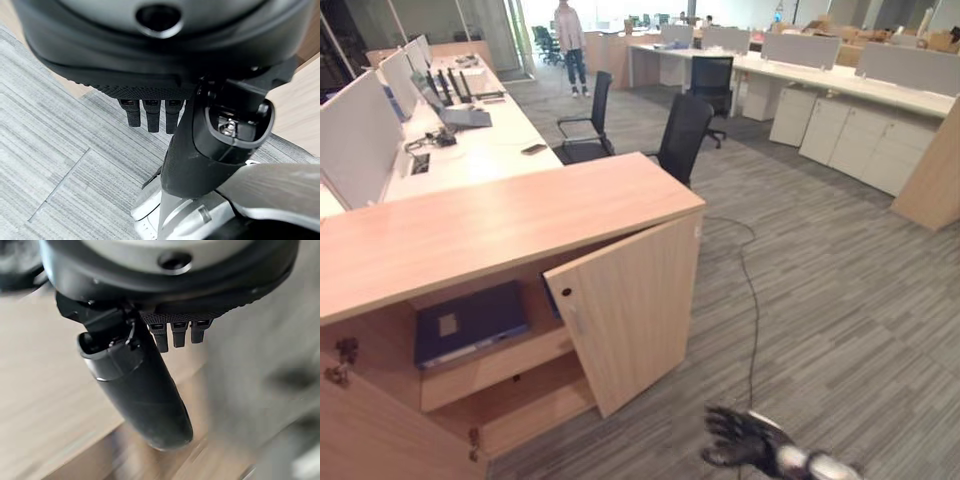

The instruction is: Put the empty folder in the office cabinet

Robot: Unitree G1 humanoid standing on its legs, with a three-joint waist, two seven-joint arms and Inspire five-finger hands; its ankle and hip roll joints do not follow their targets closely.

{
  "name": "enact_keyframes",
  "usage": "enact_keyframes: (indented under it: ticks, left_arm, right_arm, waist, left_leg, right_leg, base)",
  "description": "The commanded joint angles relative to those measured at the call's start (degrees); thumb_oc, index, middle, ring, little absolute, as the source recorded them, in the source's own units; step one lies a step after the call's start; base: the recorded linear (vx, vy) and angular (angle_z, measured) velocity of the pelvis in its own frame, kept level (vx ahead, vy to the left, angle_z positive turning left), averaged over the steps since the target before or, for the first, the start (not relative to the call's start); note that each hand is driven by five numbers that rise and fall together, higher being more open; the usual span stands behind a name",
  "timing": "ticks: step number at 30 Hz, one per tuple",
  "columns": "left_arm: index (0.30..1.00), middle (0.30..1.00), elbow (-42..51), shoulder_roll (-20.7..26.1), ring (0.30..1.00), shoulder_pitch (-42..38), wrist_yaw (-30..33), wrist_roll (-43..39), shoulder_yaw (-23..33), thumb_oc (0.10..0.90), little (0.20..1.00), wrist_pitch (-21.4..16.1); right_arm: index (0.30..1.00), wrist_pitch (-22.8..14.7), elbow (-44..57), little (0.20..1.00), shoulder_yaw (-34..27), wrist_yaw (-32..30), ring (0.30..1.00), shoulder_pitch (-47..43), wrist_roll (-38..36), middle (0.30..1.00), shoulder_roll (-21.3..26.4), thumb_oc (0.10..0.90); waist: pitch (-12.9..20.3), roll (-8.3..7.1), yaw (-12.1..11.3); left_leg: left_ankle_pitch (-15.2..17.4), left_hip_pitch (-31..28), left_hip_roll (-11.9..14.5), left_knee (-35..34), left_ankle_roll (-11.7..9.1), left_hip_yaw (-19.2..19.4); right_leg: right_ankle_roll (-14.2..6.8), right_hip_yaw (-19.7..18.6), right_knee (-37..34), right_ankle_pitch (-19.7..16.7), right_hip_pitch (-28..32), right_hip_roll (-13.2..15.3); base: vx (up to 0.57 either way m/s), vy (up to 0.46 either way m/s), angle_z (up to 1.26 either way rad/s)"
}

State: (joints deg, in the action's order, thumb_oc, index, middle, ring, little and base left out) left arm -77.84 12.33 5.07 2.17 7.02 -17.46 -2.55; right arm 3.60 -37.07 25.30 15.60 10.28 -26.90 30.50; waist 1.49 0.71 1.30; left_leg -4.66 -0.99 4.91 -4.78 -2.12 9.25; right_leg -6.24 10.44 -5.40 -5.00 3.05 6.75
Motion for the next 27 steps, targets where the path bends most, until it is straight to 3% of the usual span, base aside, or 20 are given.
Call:
enact_keyframes:
  ticks: [1, 3, 5, 10, 11, 15, 18, 19, 23, 27]
  left_arm:
    - [0.900, 0.900, -1.8, -3.7, 0.900, -4.5, -3.4, -5.6, 0.9, 0.800, 0.900, -0.6]
    - [0.900, 0.900, -1.2, -2.4, 0.900, -4.5, -2.7, -5.8, 1.8, 0.800, 0.900, -0.6]
    - [0.900, 0.900, -2.0, -1.1, 0.900, -6.5, -1.6, -8.0, 2.3, 0.800, 0.900, -0.6]
    - [0.900, 0.900, -2.4, -2.1, 0.900, -9.7, -0.8, -10.8, 1.7, 0.800, 0.900, -0.9]
    - [0.900, 0.900, -1.9, -3.0, 0.900, -10.5, -0.4, -11.9, 1.2, 0.800, 0.900, -1.1]
    - [0.900, 0.900, 0.6, -2.2, 0.900, -8.9, -0.5, -14.1, 2.6, 0.800, 0.900, -1.9]
    - [0.900, 0.900, 6.1, -1.2, 0.900, -4.1, -2.4, -19.0, 4.5, 0.800, 0.900, -2.4]
    - [0.900, 0.900, 7.1, -0.7, 0.900, -2.3, -3.2, -20.6, 5.4, 0.800, 0.900, -2.2]
    - [0.900, 0.900, 6.3, -0.6, 0.900, 0.0, -3.5, -22.3, 8.0, 0.800, 0.900, -1.8]
    - [0.900, 0.900, 14.7, -0.9, 0.900, 5.3, -4.8, -28.6, 9.4, 0.800, 0.900, -1.6]
  right_arm:
    - [0.900, -1.0, -14.7, 0.900, -5.1, -9.3, 0.900, -4.8, 13.8, 0.900, -9.4, 0.800]
    - [0.900, -0.9, -20.0, 0.900, -7.1, -10.3, 0.900, -5.3, 14.8, 0.900, -10.4, 0.800]
    - [0.900, -1.2, -30.8, 0.900, -9.8, -12.5, 0.900, -6.7, 17.7, 0.900, -12.0, 0.800]
    - [0.900, -1.6, -36.0, 0.900, -10.1, -14.5, 0.900, -7.6, 19.9, 0.900, -12.5, 0.800]
    - [0.900, -1.5, -37.9, 0.900, -10.5, -15.3, 0.900, -7.8, 20.2, 0.900, -12.5, 0.800]
    - [0.900, -1.6, -39.3, 0.900, -11.4, -15.2, 0.900, -8.7, 19.5, 0.900, -12.0, 0.800]
    - [0.900, -2.2, -37.1, 0.900, -13.1, -14.9, 0.900, -9.6, 18.3, 0.900, -11.1, 0.800]
    - [0.900, -2.4, -36.3, 0.900, -13.8, -14.9, 0.900, -10.0, 17.9, 0.900, -10.9, 0.800]
    - [0.900, -2.5, -36.3, 0.900, -14.9, -15.0, 0.900, -10.0, 17.4, 0.900, -10.9, 0.800]
    - [0.900, -2.6, -36.2, 0.900, -16.5, -15.1, 0.900, -8.1, 16.7, 0.900, -11.5, 0.800]
  waist:
    - [-1.3, -1.52, -1.1]
    - [-1.4, -1.28, -1.3]
    - [-3.5, -1.10, -2.0]
    - [-6.9, -1.84, -3.3]
    - [-7.3, -2.20, -3.6]
    - [-7.0, -2.29, -4.3]
    - [-6.2, -0.44, -4.3]
    - [-5.6, 0.55, -4.2]
    - [-4.5, 2.18, -4.5]
    - [-3.8, 3.16, -6.2]
  left_leg:
    - [4.9, -1.5, -0.4, -0.1, -1.5, -2.1]
    - [4.6, -1.0, -0.2, 0.3, -1.5, -2.8]
    - [4.7, 1.0, 1.0, 3.1, -1.6, -5.1]
    - [3.9, 7.5, 1.8, 8.1, -2.4, -8.4]
    - [5.4, 7.2, 3.1, 9.4, -2.8, -5.6]
    - [7.7, 5.8, 4.2, 12.3, -2.5, -2.6]
    - [9.0, 2.2, 4.8, 11.6, -3.1, -0.8]
    - [8.4, 0.4, 5.4, 10.1, -3.7, 0.3]
    - [6.0, -1.8, 6.0, 5.9, -5.0, 0.9]
    - [3.8, -1.7, 5.3, 1.5, -5.4, -1.3]
  right_leg:
    - [1.5, 1.0, 1.9, 8.2, -0.5, -3.5]
    - [1.7, 1.6, 2.3, 8.5, -0.7, -3.6]
    - [2.7, 3.0, 5.0, 10.2, -1.6, -4.3]
    - [3.9, 8.4, 8.4, 11.6, -4.9, -3.3]
    - [4.1, 11.2, 8.9, 13.0, -4.9, -2.8]
    - [4.2, 14.0, 8.1, 13.0, -4.4, -2.1]
    - [4.0, 16.7, 8.1, 13.0, -3.7, -1.5]
    - [4.0, 18.1, 7.9, 12.9, -3.4, -1.1]
    - [3.9, 21.2, 6.9, 12.6, -2.4, -0.5]
    - [3.5, 25.1, 6.6, 11.8, -0.6, 0.7]
  base:
    - [0.04, -0.073, 0.31]
    - [0.03, -0.062, 0.32]
    - [-0.01, -0.112, 0.21]
    - [-0.14, -0.114, 0.62]
    - [-0.03, -0.093, 1.18]
    - [-0.04, -0.045, 0.83]
    - [-0.01, 0.096, 0.83]
    - [0.01, 0.131, 0.99]
    - [0.00, 0.124, 1.04]
    - [-0.02, 0.125, 0.67]
